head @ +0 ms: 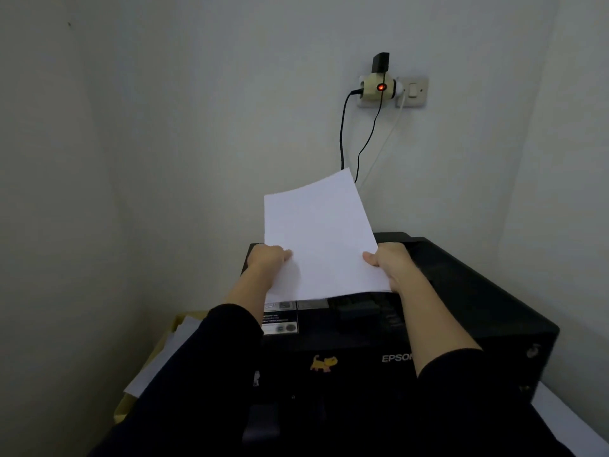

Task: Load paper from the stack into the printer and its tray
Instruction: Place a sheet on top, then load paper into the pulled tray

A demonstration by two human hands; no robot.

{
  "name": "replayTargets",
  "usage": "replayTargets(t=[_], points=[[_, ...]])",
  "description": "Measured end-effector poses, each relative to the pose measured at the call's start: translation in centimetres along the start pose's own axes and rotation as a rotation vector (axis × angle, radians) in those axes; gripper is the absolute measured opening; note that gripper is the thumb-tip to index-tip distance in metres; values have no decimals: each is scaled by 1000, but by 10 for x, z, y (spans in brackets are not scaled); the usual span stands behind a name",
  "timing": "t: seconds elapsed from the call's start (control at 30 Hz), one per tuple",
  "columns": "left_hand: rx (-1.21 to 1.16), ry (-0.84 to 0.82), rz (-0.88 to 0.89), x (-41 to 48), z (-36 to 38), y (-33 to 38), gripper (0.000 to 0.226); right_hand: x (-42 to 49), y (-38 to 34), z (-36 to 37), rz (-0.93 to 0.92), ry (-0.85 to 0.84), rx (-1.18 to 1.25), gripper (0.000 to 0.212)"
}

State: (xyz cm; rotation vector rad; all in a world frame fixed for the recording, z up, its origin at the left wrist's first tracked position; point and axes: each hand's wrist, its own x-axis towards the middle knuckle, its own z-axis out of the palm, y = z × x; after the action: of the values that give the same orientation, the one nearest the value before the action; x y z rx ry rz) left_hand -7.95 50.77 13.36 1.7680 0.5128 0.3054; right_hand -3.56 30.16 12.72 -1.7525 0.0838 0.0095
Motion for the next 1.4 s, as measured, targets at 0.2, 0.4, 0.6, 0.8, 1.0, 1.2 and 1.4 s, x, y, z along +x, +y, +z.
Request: replayTargets(t=[0.2,0.4,0.6,0.8,1.0,1.2,1.4], points=[[87,264,251,-12,11,18,38,-8,-17,14,-251,79,107,33],[182,326,396,-22,12,-1,31,-17,-2,31,-313,116,33,36],[177,211,339,-25,18,-19,24,-23,16,45,-257,129,46,33],[182,185,340,-30,17,-14,41,-27,14,49,-281,163,8,28],[173,231,429,-52,21,4,45,-41,4,26,-368,288,8,29],[237,310,526,-99,44,20,41,-64,2,-27,-437,422,-73,23],[262,285,467,-162,84,3,42,-101,40,-89,-406,522,-106,23]])
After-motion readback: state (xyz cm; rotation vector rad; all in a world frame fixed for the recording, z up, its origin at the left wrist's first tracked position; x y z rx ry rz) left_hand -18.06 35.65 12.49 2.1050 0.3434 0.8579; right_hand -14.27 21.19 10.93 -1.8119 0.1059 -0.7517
